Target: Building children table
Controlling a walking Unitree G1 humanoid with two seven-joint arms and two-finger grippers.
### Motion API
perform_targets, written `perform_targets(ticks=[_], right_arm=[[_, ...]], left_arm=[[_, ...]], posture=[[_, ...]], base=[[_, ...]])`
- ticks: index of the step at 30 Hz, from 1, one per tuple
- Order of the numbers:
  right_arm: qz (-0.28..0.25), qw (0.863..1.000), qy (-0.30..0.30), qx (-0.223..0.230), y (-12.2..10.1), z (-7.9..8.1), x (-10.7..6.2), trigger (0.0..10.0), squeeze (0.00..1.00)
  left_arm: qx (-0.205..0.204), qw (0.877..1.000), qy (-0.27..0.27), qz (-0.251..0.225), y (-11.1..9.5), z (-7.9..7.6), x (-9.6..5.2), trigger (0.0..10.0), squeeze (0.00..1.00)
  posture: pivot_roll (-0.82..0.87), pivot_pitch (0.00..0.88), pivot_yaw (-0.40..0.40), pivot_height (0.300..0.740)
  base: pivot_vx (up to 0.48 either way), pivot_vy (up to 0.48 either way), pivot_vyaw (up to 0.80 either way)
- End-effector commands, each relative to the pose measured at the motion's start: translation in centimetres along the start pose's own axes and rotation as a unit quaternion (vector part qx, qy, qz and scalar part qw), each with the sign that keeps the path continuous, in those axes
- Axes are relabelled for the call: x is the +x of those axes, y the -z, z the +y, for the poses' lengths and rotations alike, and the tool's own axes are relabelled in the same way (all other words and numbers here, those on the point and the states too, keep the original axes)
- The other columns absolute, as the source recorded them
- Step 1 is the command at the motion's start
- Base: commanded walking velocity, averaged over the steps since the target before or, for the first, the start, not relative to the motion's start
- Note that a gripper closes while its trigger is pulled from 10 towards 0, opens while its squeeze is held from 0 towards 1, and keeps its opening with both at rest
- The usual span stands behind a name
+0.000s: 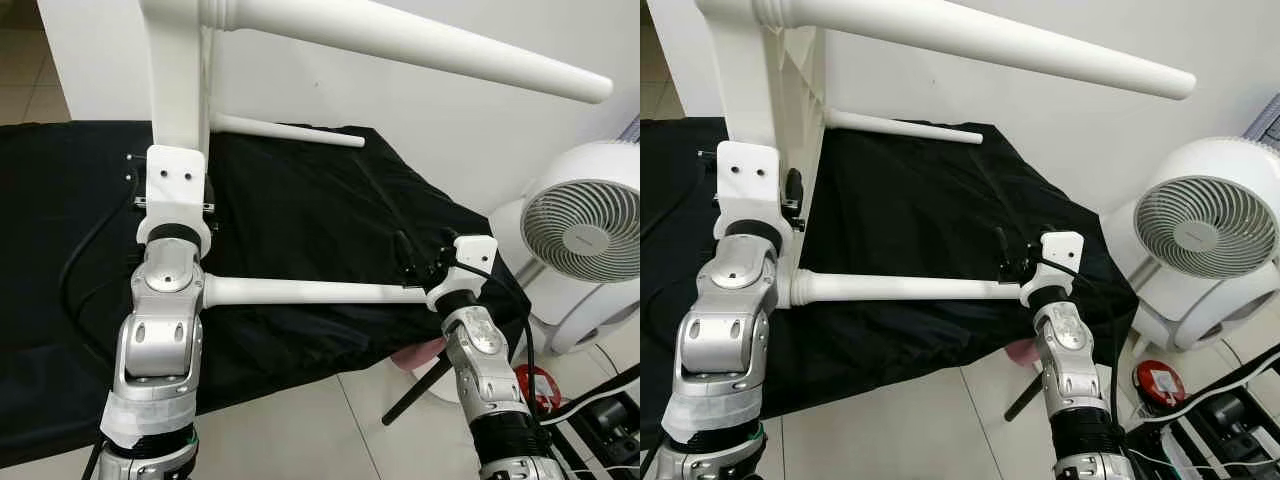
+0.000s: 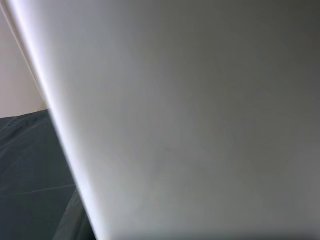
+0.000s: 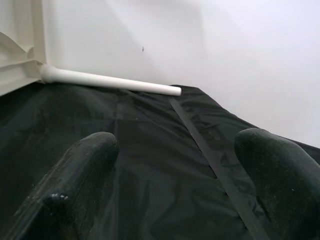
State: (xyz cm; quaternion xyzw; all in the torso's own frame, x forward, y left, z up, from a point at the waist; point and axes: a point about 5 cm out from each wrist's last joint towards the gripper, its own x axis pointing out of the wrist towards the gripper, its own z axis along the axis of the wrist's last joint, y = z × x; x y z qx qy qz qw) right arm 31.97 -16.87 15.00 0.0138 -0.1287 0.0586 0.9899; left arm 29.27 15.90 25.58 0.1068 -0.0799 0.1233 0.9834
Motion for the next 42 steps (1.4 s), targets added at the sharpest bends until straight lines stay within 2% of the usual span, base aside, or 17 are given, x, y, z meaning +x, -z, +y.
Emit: perform_targets(ticks=[1, 9, 12, 17, 18, 20, 27, 33, 40, 41, 42], right_arm=[[-0.001, 1.0, 0.001, -0.006, 0.0, -0.5, 0.1, 10.0, 0.0], [0.004, 1.0, -0.002, -0.011, 0.1, -0.8, 0.1, 10.0, 0.0], [0.007, 1.0, -0.004, -0.013, 0.2, -0.9, 0.2, 10.0, 0.0], [0.008, 1.0, -0.005, -0.012, 0.2, -0.9, 0.2, 10.0, 0.0], [0.008, 1.0, -0.008, -0.013, 0.2, -0.8, 0.3, 10.0, 0.0], [0.009, 1.0, -0.009, -0.013, 0.2, -0.8, 0.4, 10.0, 0.0], [0.009, 1.0, -0.009, -0.014, 0.2, -0.9, 0.4, 10.0, 0.0], [0.01, 1.0, -0.007, -0.015, 0.3, -1.0, 0.4, 10.0, 0.0], [0.012, 1.0, -0.004, -0.015, 0.5, -1.1, 0.2, 10.0, 0.0], [0.012, 1.0, -0.003, -0.015, 0.5, -1.1, 0.2, 10.0, 0.0], [0.012, 1.0, -0.003, -0.015, 0.5, -1.1, 0.2, 10.0, 0.0]], left_arm=[[0.013, 0.977, -0.203, -0.067, -2.8, 5.1, -0.9, 0.0, 0.0], [0.015, 0.969, -0.232, -0.08, -3.4, 6.0, -1.9, 0.0, 0.0], [0.03, 0.963, -0.255, -0.079, -3.4, 7.1, -2.1, 0.0, 0.0], [0.041, 0.96, -0.264, -0.078, -3.4, 7.7, -2.2, 0.0, 0.0], [0.051, 0.955, -0.283, -0.073, -3.3, 8.7, -2.4, 0.0, 0.0], [0.057, 0.951, -0.296, -0.071, -3.3, 9.2, -2.5, 0.0, 0.0], [0.064, 0.946, -0.31, -0.072, -3.3, 9.8, -2.6, 0.0, 0.0], [0.084, 0.938, -0.329, -0.076, -3.4, 11.3, -2.6, 0.0, 0.0], [0.09, 0.941, -0.318, -0.075, -3.3, 10.9, -2.4, 0.0, 0.0], [0.088, 0.948, -0.299, -0.071, -3.2, 10.4, -2.1, 0.0, 0.0], [0.088, 0.948, -0.299, -0.071, -3.2, 10.4, -2.1, 0.0, 0.0]], posture=[[0.03, 0.0, -0.162, 0.74], [0.03, 0.0, -0.176, 0.74], [0.04, 0.0, -0.187, 0.74], [0.04, 0.0, -0.19, 0.74], [0.04, 0.0, -0.194, 0.74], [0.04, 0.0, -0.195, 0.74], [0.04, 0.0, -0.195, 0.74], [0.03, 0.0, -0.188, 0.74], [0.03, 0.0, -0.179, 0.74], [0.03, 0.0, -0.177, 0.74], [0.03, 0.0, -0.177, 0.74]], base=[[0.0, 0.0, 0.0], [0.0, 0.0, 0.0], [0.0, 0.0, 0.0], [0.0, 0.0, 0.0], [0.0, 0.0, 0.0], [0.0, 0.0, 0.0], [0.0, 0.0, 0.0], [0.0, 0.0, 0.0], [0.0, 0.0, 0.0], [0.0, 0.0, 0.0], [0.0, 0.0, 0.0]])
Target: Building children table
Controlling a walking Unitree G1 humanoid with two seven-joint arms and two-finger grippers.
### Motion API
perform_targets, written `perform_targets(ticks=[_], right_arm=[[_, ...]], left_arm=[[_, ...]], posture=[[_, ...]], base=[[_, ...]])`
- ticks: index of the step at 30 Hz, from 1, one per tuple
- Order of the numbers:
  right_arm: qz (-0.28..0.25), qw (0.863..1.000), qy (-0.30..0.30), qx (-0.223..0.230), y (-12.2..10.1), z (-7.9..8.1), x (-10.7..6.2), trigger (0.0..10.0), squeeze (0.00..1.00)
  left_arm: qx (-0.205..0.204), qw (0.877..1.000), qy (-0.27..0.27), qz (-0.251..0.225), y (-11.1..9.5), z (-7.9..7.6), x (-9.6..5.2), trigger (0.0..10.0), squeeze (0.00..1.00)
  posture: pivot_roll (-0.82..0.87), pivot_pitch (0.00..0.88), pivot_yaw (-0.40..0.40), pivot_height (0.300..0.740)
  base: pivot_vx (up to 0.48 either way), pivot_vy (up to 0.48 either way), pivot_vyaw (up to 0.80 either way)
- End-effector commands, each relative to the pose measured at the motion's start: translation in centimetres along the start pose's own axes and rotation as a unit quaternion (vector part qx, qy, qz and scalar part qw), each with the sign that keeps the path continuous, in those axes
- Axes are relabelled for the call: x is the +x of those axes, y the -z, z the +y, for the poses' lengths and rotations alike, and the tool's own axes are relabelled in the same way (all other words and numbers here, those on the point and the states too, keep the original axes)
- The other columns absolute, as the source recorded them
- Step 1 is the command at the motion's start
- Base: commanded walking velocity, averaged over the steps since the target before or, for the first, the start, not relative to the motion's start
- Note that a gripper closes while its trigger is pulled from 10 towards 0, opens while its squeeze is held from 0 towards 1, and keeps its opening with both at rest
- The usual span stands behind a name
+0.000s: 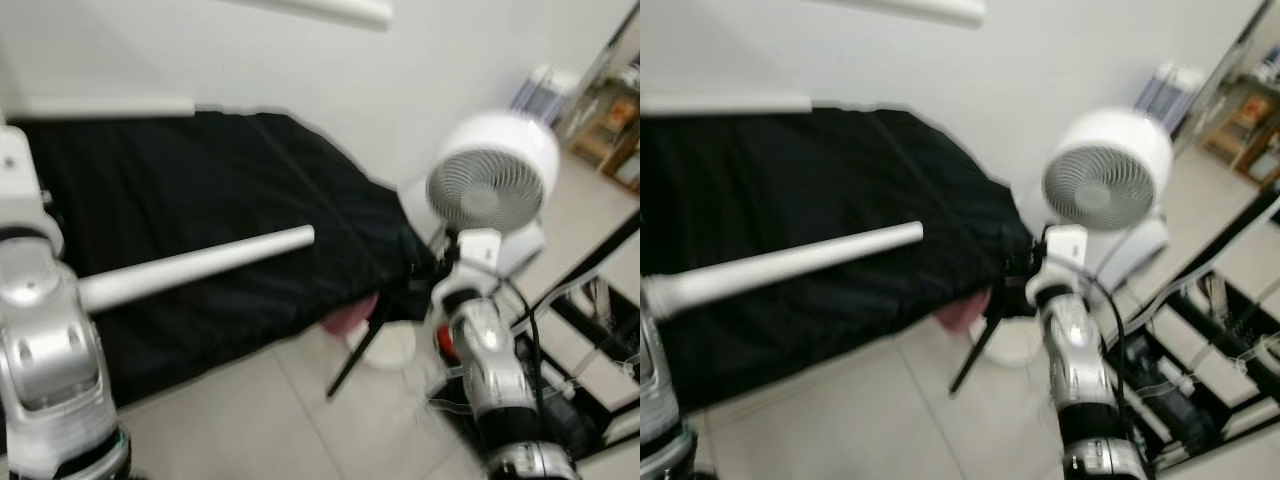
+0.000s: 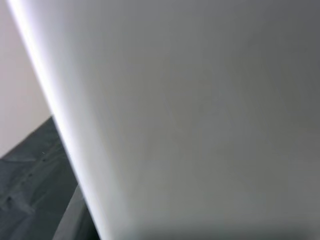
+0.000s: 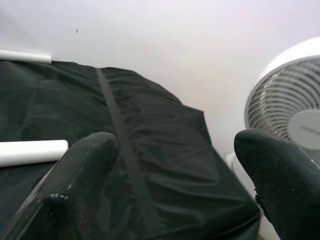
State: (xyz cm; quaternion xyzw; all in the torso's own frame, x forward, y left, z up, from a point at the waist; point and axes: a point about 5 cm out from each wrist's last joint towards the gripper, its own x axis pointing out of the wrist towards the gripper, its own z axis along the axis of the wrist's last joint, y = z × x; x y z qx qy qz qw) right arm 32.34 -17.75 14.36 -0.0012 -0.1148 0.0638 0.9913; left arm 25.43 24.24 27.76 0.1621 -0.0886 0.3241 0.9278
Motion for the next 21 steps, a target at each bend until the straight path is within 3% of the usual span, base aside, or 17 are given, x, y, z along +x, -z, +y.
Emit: perform_targets(ticks=[1, 2, 4, 8, 9, 11, 12, 21], right_arm=[[-0.003, 1.0, 0.003, -0.002, -0.1, -0.2, 0.1, 10.0, 0.0], [-0.003, 1.0, 0.004, -0.002, -0.1, -0.2, 0.1, 10.0, 0.0], [-0.003, 1.0, 0.009, -0.003, -0.1, -0.4, 0.0, 10.0, 0.0], [-0.003, 1.0, 0.013, -0.004, 0.0, -0.5, -0.2, 10.0, 0.0], [-0.003, 1.0, 0.014, -0.004, 0.0, -0.5, -0.2, 10.0, 0.0], [-0.003, 1.0, 0.014, -0.004, 0.0, -0.5, -0.2, 10.0, 0.0], [-0.002, 1.0, 0.015, -0.005, 0.1, -0.5, -0.3, 10.0, 0.0], [0.001, 1.0, 0.021, -0.003, 0.4, -0.6, -0.9, 10.0, 0.0]], left_arm=[[0.0, 0.992, -0.107, -0.066, -2.2, 1.6, -0.2, 0.0, 0.0], [-0.003, 0.994, -0.09, -0.06, -2.2, 1.0, -0.1, 10.0, 0.0], [-0.007, 0.996, -0.062, -0.058, -2.2, -0.1, 0.1, 10.0, 0.0], [-0.01, 0.997, -0.05, -0.055, -2.0, -0.5, 0.3, 10.0, 0.0], [-0.011, 0.997, -0.042, -0.056, -2.0, -0.8, 0.5, 10.0, 0.55], [-0.011, 0.997, -0.042, -0.056, -2.0, -0.8, 0.5, 10.0, 0.55], [-0.013, 0.998, -0.027, -0.058, -2.0, -1.1, 0.6, 10.0, 1.0], [0.012, 0.997, 0.018, -0.071, -1.8, -1.7, 1.3, 10.0, 1.0]], posture=[[0.03, 0.0, -0.177, 0.74], [0.03, 0.0, -0.169, 0.74], [0.03, 0.0, -0.159, 0.74], [0.03, 0.0, -0.154, 0.74], [0.03, 0.0, -0.152, 0.74], [0.03, 0.0, -0.152, 0.74], [0.02, 0.0, -0.146, 0.74], [0.02, 0.0, -0.134, 0.74]], base=[[0.0, 0.0, 0.0], [0.0, 0.0, 0.0], [0.0, 0.0, 0.0], [0.0, 0.0, 0.0], [0.0, 0.0, 0.0], [0.0, 0.0, 0.0], [0.0, 0.0, 0.0], [0.0, 0.0, 0.0]])
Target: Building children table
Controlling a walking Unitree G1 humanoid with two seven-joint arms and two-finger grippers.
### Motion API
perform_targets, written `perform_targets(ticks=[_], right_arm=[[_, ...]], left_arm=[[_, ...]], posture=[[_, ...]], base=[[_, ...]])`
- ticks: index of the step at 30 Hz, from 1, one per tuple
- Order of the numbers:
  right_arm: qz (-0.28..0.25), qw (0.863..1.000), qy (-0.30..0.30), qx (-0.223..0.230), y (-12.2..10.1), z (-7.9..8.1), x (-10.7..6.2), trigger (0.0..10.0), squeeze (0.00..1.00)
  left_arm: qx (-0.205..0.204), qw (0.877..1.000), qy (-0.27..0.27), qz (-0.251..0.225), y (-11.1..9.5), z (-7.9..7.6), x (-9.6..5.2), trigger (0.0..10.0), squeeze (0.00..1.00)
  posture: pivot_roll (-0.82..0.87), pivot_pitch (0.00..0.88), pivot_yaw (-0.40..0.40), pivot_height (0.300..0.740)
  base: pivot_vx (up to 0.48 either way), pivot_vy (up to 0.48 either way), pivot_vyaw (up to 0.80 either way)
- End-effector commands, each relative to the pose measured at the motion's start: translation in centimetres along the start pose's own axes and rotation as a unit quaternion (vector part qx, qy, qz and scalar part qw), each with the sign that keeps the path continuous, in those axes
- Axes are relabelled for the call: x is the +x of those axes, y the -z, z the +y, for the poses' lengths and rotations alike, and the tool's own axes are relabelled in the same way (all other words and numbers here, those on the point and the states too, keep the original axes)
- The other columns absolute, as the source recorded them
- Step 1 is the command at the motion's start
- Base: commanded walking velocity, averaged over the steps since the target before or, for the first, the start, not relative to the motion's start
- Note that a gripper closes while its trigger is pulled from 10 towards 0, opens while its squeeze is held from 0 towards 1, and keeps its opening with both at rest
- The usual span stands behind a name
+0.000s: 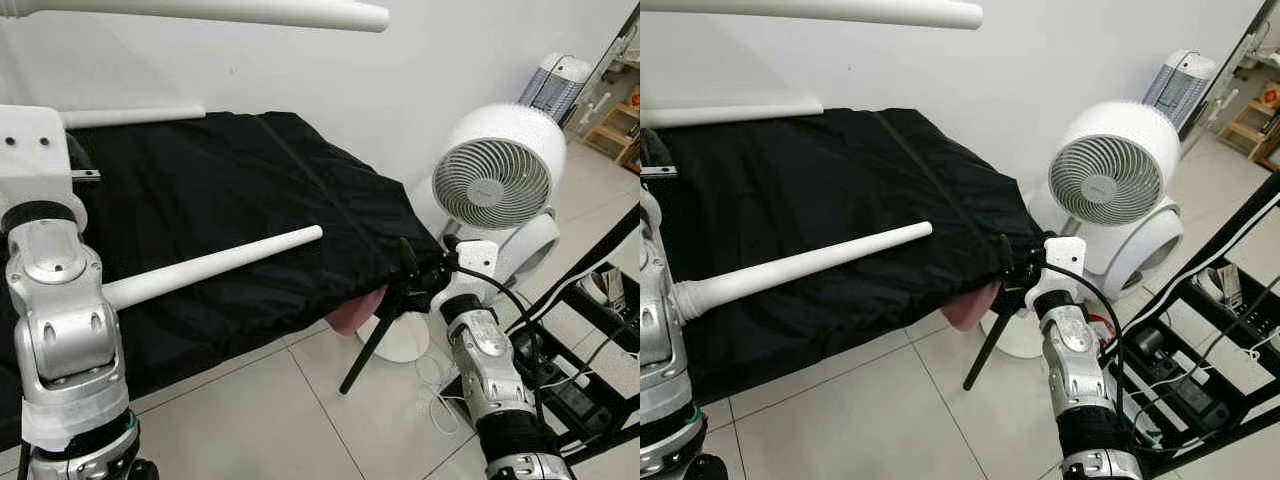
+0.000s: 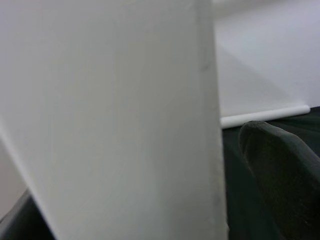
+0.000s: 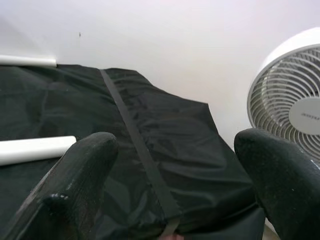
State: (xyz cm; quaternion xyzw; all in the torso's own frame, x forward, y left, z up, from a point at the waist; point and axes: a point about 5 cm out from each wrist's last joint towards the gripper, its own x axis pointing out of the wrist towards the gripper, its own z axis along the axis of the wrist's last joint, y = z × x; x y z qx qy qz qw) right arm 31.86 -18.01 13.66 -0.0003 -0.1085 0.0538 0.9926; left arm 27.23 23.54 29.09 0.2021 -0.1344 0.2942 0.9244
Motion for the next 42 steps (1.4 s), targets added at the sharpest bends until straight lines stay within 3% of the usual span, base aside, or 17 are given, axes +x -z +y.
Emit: perform_targets(ticks=[1, 3, 4, 5, 6, 7, 13, 21, 36, 42], right_arm=[[-0.005, 1.0, 0.01, -0.003, -0.2, -0.5, -0.2, 10.0, 0.0], [-0.005, 1.0, 0.011, -0.003, -0.1, -0.5, -0.3, 10.0, 0.0], [-0.004, 1.0, 0.012, -0.003, -0.1, -0.5, -0.3, 10.0, 0.0], [-0.004, 1.0, 0.012, -0.003, -0.1, -0.5, -0.3, 10.0, 0.0], [-0.004, 1.0, 0.013, -0.003, -0.1, -0.6, -0.4, 10.0, 0.0], [-0.002, 1.0, 0.013, -0.003, 0.0, -0.6, -0.4, 10.0, 0.0], [0.001, 1.0, 0.012, -0.003, 0.2, -0.6, -0.7, 10.0, 0.0], [0.008, 1.0, 0.007, -0.004, 0.5, -0.5, -1.2, 10.0, 0.0], [0.023, 0.999, -0.024, -0.003, 1.0, 0.2, -0.7, 10.0, 0.0], [0.027, 0.999, -0.034, -0.002, 1.2, 0.6, -0.6, 10.0, 0.0]], left_arm=[[-0.008, 1.0, -0.006, -0.011, -0.4, -0.4, 0.0, 10.0, 1.0], [-0.007, 1.0, -0.004, -0.012, -0.4, -0.4, 0.1, 10.0, 1.0], [-0.004, 1.0, 0.0, -0.012, -0.4, -0.5, 0.1, 10.0, 0.9], [-0.004, 1.0, 0.0, -0.012, -0.4, -0.5, 0.1, 10.0, 0.9], [0.0, 1.0, 0.005, -0.012, -0.3, -0.8, 0.0, 10.0, 0.25], [0.008, 1.0, 0.01, -0.011, -0.2, -1.1, -0.3, 10.0, 0.0], [0.005, 1.0, 0.013, -0.022, -0.4, -1.4, -1.1, 10.0, 0.0], [0.004, 0.999, -0.016, -0.041, -1.1, -0.7, -2.7, 10.0, 0.0], [0.038, 0.99, -0.079, -0.107, -2.5, 1.9, -5.0, 10.0, 0.0], [0.026, 0.985, -0.109, -0.129, -3.3, 2.9, -5.7, 10.0, 0.0]], posture=[[0.02, 0.0, -0.134, 0.74], [0.02, 0.0, -0.134, 0.74], [0.02, 0.0, -0.132, 0.74], [0.02, 0.0, -0.132, 0.74], [0.02, 0.0, -0.131, 0.74], [0.02, 0.0, -0.131, 0.74], [0.02, 0.0, -0.132, 0.74], [0.03, 0.0, -0.145, 0.74], [0.08, 0.013, -0.198, 0.74], [0.09, 0.013, -0.213, 0.74]], base=[[0.0, 0.0, 0.0], [0.0, 0.0, 0.0], [0.0, 0.0, 0.0], [0.0, 0.0, 0.0], [0.0, 0.0, 0.0], [0.0, 0.0, 0.0], [0.0, 0.0, 0.0], [0.0, 0.0, 0.0], [0.0, 0.0, 0.0], [0.0, 0.0, 0.0]])
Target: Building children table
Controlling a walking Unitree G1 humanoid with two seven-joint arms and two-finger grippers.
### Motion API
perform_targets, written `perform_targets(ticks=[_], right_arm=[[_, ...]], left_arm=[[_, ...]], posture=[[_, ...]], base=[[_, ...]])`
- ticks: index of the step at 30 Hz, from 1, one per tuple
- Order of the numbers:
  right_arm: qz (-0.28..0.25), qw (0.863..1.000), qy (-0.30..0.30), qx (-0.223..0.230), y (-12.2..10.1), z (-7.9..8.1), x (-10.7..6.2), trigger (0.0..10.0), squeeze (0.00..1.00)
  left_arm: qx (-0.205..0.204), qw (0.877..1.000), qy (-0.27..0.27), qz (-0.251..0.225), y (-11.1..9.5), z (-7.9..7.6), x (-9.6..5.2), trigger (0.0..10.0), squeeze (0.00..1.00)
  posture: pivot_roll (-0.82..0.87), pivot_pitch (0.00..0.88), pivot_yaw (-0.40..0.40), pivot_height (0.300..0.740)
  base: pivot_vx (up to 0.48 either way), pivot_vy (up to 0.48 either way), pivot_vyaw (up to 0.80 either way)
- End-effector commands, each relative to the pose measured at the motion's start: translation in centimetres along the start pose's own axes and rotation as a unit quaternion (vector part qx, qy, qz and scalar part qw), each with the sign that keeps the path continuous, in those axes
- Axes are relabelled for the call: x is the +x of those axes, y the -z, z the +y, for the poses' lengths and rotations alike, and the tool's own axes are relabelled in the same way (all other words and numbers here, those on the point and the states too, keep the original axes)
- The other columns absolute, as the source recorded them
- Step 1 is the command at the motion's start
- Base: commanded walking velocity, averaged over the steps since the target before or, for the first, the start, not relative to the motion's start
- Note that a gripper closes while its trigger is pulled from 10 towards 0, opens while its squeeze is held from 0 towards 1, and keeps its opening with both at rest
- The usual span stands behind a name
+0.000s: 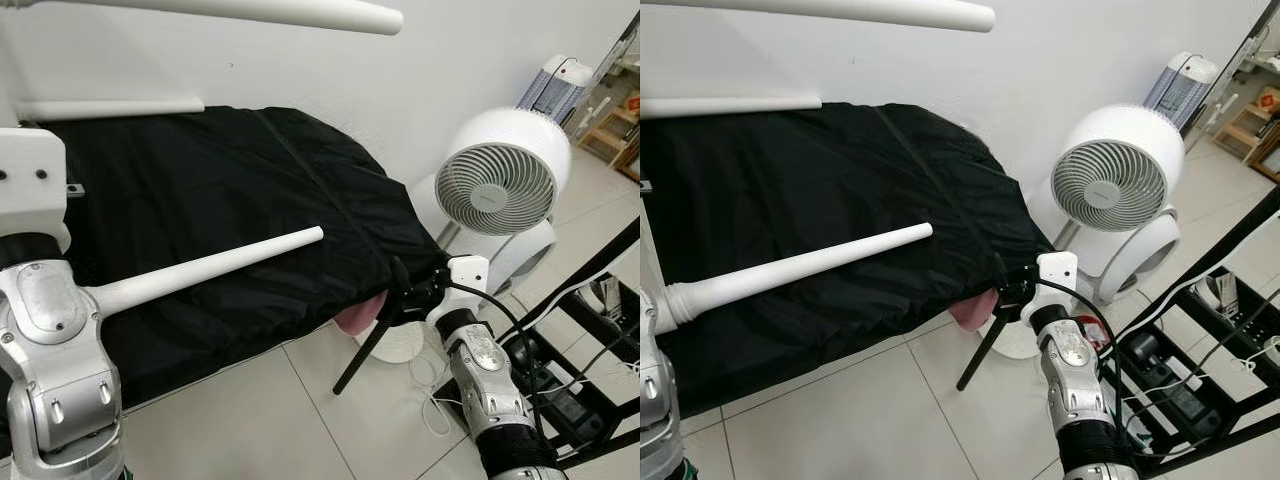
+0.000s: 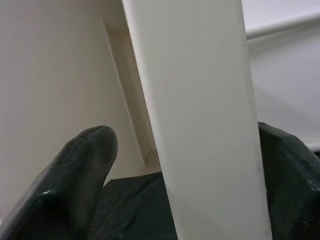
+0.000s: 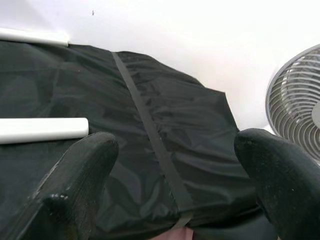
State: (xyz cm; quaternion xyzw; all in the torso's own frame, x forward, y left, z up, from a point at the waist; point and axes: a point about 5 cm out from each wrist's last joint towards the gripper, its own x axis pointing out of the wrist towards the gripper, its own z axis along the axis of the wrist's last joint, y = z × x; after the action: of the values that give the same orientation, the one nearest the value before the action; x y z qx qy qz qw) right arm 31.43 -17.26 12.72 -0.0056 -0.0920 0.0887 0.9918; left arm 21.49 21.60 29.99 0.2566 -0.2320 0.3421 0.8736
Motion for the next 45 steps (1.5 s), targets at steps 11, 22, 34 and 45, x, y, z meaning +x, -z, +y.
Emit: perform_targets(ticks=[11, 22, 34, 45], right_arm=[[0.015, 1.0, -0.012, -0.002, 0.5, 0.0, 0.4, 10.0, 0.0], [0.021, 0.999, -0.033, -0.006, 0.8, 0.5, 0.9, 10.0, 0.0], [0.025, 0.999, -0.039, -0.01, 1.1, 0.5, 1.2, 10.0, 0.0], [0.029, 0.999, -0.025, -0.022, 1.6, 0.2, 1.0, 10.0, 0.0]], left_arm=[[-0.043, 0.992, -0.041, -0.107, -3.3, 1.7, -1.0, 10.0, 0.0], [-0.078, 0.977, -0.007, -0.198, -5.3, 1.9, -2.3, 10.0, 0.0], [-0.106, 0.949, 0.105, -0.278, -6.3, 0.0, -3.1, 10.0, 0.0], [-0.063, 0.91, 0.261, -0.315, -4.7, -4.2, -4.5, 10.0, 0.0]], posture=[[0.11, 0.013, -0.234, 0.74], [0.12, 0.014, -0.253, 0.74], [0.12, 0.009, -0.251, 0.74], [0.1, 0.0, -0.211, 0.74]], base=[[0.0, 0.0, 0.0], [0.0, 0.0, 0.0], [0.0, 0.0, 0.0], [0.0, 0.0, 0.0]])
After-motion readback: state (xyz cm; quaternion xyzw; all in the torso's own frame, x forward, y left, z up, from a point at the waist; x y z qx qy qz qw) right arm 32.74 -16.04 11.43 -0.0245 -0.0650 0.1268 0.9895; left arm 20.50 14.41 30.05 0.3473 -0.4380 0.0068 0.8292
